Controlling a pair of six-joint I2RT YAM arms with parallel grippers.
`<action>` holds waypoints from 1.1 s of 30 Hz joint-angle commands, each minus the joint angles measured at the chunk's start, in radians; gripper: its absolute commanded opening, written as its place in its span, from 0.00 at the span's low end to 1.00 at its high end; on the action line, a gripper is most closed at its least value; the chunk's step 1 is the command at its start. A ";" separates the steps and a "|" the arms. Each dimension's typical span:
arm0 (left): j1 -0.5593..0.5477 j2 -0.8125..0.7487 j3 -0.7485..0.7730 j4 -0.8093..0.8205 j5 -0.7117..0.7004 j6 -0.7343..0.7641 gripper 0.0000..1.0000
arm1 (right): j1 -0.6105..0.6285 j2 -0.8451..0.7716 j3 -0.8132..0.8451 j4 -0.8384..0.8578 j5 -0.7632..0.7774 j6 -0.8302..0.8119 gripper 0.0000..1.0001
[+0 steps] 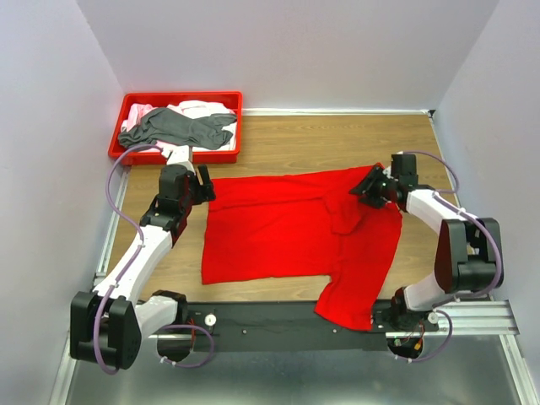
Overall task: Fold and stack the t-shirts
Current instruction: Fold the tshirt
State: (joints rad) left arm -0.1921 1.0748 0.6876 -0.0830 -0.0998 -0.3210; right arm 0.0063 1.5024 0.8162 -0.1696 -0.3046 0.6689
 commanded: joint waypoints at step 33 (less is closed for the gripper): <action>-0.010 0.005 0.000 0.017 0.020 0.019 0.80 | 0.012 0.001 -0.012 -0.177 0.203 -0.100 0.35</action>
State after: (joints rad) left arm -0.1978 1.0981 0.6876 -0.0834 -0.0925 -0.3141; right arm 0.0185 1.4738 0.8154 -0.3607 -0.0933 0.5533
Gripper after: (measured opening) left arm 0.798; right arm 0.358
